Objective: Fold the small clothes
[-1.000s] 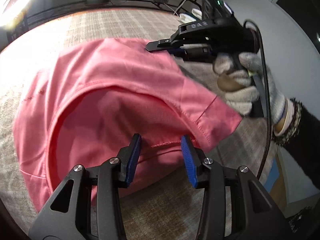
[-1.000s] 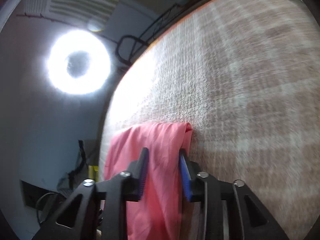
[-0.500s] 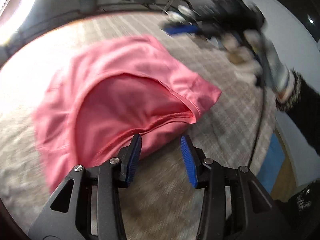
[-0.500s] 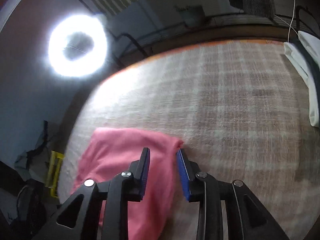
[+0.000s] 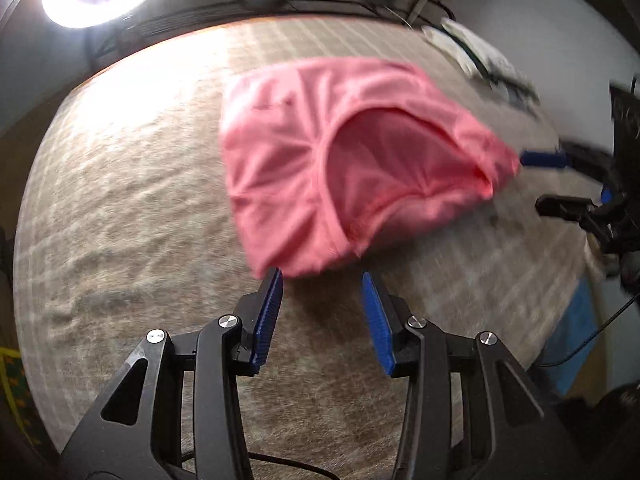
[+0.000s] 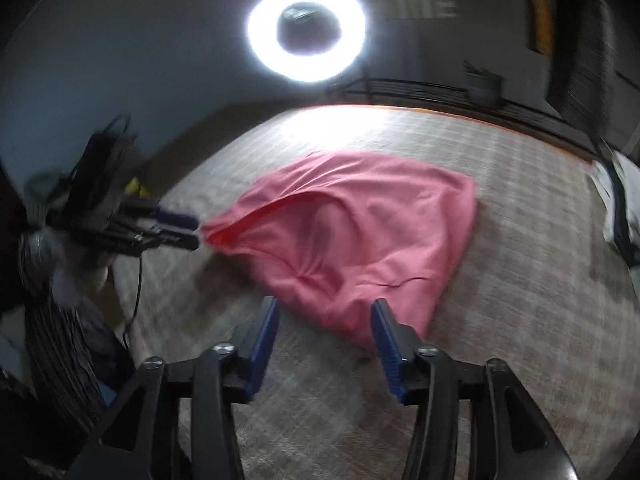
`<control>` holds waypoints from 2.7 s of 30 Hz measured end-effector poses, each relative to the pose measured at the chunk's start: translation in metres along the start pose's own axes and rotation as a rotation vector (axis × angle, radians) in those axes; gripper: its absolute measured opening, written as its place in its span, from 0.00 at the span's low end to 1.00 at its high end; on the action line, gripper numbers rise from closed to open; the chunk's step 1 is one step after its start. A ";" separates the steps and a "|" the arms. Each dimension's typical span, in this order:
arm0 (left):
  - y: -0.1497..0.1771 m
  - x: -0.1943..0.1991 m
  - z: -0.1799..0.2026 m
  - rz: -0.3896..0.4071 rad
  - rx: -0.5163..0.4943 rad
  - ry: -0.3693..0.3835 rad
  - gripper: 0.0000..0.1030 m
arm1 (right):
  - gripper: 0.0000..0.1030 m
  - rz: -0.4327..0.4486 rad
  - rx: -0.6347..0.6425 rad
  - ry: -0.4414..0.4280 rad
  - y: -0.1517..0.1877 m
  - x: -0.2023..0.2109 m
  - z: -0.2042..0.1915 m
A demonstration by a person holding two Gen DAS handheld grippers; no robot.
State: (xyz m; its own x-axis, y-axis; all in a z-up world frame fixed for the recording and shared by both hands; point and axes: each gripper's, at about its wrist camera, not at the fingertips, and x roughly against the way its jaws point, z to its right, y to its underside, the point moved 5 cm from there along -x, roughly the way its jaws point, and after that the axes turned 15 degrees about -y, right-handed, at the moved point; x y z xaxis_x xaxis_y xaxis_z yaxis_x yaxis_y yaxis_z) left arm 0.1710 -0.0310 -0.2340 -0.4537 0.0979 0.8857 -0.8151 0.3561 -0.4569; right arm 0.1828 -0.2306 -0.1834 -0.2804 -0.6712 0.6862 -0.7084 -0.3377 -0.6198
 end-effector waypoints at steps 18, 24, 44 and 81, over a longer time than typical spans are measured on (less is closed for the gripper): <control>-0.013 0.011 0.005 0.147 -0.089 -0.116 0.03 | 0.02 -0.076 0.050 0.010 -0.011 -0.002 0.004; 0.010 -0.013 0.013 0.012 -0.176 -0.112 0.03 | 0.10 -0.202 0.062 0.034 0.012 -0.024 0.010; -0.122 -0.068 -0.084 0.002 0.342 0.043 0.41 | 0.40 0.114 -0.419 -0.038 -0.067 0.003 0.162; -0.158 -0.101 -0.122 0.077 0.554 0.102 0.00 | 0.35 0.213 -0.567 -0.007 -0.068 -0.015 0.211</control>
State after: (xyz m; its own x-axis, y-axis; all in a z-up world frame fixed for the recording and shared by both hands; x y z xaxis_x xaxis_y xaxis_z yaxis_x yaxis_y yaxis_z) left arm 0.3896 0.0160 -0.2409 -0.5047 0.2030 0.8391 -0.8607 -0.1936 -0.4709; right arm 0.3716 -0.3372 -0.2322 -0.4508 -0.6901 0.5661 -0.8727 0.2077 -0.4418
